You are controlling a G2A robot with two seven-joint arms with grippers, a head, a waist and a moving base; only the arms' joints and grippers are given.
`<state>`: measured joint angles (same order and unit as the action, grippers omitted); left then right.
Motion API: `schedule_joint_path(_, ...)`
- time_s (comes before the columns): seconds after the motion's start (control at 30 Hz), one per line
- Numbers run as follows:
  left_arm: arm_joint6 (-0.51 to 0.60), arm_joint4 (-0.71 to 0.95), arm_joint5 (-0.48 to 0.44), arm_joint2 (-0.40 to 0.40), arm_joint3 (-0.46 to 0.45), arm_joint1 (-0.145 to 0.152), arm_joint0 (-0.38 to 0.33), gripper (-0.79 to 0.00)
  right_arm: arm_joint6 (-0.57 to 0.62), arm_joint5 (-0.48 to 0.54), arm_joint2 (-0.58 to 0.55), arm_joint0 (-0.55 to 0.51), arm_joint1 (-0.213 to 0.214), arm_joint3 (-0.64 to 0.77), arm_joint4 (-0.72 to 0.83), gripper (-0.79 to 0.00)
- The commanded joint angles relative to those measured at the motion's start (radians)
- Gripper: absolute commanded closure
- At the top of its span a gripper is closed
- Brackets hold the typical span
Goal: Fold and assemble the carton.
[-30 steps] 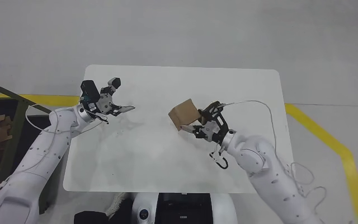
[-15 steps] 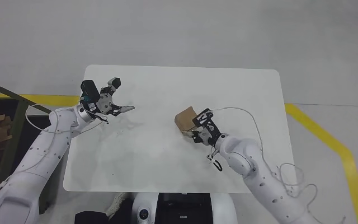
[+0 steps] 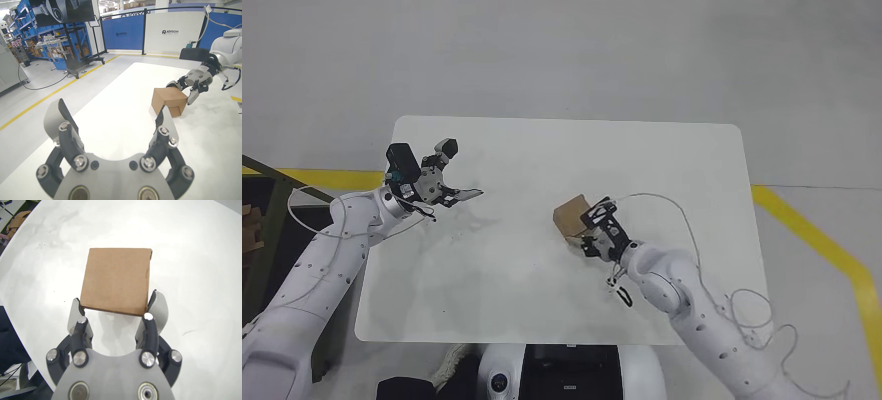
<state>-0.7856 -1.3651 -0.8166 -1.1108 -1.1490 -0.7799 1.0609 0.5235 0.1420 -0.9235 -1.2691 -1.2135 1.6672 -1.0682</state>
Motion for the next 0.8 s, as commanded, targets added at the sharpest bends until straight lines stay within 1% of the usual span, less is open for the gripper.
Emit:
schedule_joint_path(0.0, 0.0, 0.0, 0.0, 0.0, 0.0, 0.0, 0.0, -0.785, -0.002, 0.001, 0.002, -0.006, 0.0, 0.01, -0.003, -0.785)
schedule_joint_path(0.13, 0.0, 0.0, 0.0, 0.0, 0.0, 0.0, 0.0, -0.785, -0.025, 0.022, -0.009, -0.047, 0.004, 0.091, 0.013, -0.785)
schedule_joint_path(0.23, 0.0, 0.0, 0.0, 0.0, 0.0, 0.0, 0.0, -0.785, -0.053, 0.059, -0.043, -0.097, 0.013, 0.176, 0.046, -0.785)
schedule_joint_path(0.33, 0.0, 0.0, 0.0, 0.0, 0.0, 0.0, 0.0, -0.785, -0.092, 0.097, -0.102, -0.15, 0.025, 0.263, 0.081, -0.785)
schedule_joint_path(0.43, 0.0, 0.0, 0.0, 0.0, 0.0, 0.0, 0.0, -0.785, -0.176, 0.097, -0.195, -0.203, 0.037, 0.328, 0.105, -0.785)
schedule_joint_path(0.5, 0.0, 0.0, 0.0, 0.0, 0.0, 0.0, 0.0, -0.785, -0.241, 0.099, -0.265, -0.234, 0.043, 0.339, 0.133, -0.785)
schedule_joint_path(0.57, 0.0, 0.0, 0.0, 0.0, 0.0, 0.0, 0.0, -0.785, -0.262, 0.104, -0.304, -0.243, 0.048, 0.337, 0.112, -0.785)
schedule_joint_path(0.67, 0.0, 0.0, 0.0, 0.0, 0.0, 0.0, 0.0, -0.785, -0.304, 0.075, -0.368, -0.23, 0.052, 0.292, 0.081, -0.785)
schedule_joint_path(0.77, 0.0, 0.0, 0.0, 0.0, 0.0, 0.0, 0.0, -0.785, -0.331, 0.063, -0.423, -0.186, 0.052, 0.219, 0.128, -0.785)
